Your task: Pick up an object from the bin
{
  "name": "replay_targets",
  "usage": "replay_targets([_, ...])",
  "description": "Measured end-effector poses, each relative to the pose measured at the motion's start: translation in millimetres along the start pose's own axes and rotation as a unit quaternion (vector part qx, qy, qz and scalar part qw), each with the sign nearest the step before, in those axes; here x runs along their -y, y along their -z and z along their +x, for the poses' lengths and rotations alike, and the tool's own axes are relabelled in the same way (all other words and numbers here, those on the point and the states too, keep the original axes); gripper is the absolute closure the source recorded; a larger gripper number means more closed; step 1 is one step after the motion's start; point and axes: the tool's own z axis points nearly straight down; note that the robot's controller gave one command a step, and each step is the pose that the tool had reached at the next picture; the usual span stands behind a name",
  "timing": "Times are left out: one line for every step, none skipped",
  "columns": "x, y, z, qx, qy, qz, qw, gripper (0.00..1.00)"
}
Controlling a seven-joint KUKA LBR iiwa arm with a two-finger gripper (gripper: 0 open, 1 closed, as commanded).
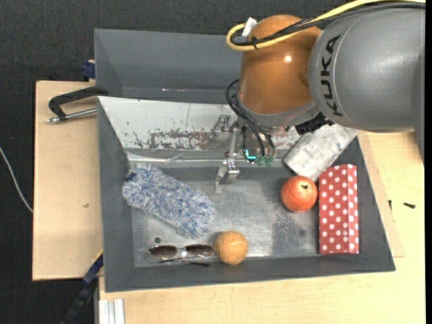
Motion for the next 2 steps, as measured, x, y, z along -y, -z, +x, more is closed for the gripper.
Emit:
replay_targets([0,0,-0.2,0.0002,0.0,0.0,1.0,0.0])
replay_targets([-24,-57,11.5,0.0009,0.061,0.0,0.9981,0.0])
